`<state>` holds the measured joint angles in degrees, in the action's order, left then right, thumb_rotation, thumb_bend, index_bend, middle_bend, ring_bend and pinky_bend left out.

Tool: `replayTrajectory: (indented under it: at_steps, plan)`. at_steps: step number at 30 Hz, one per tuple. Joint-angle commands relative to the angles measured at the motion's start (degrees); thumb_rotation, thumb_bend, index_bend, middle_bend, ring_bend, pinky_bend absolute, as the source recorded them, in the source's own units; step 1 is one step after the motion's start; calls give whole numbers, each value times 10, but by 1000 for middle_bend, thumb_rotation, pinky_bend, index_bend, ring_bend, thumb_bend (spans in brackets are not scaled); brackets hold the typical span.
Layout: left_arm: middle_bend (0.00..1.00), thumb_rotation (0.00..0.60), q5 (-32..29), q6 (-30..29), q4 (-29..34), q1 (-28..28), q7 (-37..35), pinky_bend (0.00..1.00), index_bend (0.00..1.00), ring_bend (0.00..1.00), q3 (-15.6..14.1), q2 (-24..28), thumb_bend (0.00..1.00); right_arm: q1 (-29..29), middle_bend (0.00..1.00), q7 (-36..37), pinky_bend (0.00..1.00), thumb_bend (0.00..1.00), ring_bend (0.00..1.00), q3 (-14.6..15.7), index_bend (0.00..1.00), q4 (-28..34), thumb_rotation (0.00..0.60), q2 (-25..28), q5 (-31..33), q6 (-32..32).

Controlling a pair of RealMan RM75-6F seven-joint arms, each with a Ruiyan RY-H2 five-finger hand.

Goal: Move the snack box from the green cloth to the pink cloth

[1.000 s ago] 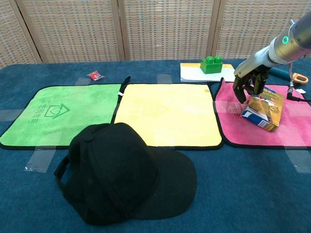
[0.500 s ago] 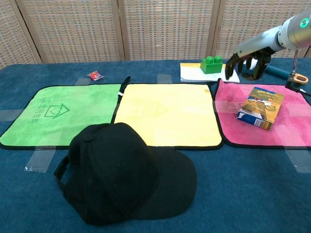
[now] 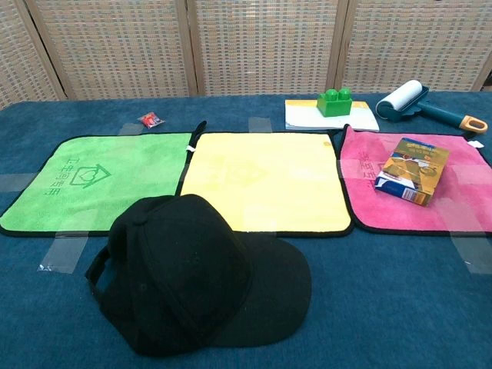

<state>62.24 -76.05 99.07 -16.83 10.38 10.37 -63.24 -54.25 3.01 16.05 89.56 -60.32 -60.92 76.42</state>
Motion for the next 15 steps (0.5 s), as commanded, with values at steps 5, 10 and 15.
replayTrajectory:
  at_steps: [5,10,15]
  plan:
    - [0,600,73,-48,-36,42,-50,0,0,0,-32,-1,0,191,0,41,0,0,0,5,0,-30,600,-22,-101,137]
    - [0,600,110,-75,-56,67,-82,0,0,0,-49,-1,0,268,0,7,0,0,0,-3,0,-21,600,-40,-114,184]
    - [0,600,140,-95,-53,84,-102,0,0,0,-59,7,0,314,0,2,0,0,0,-23,0,-37,600,-56,-128,199]
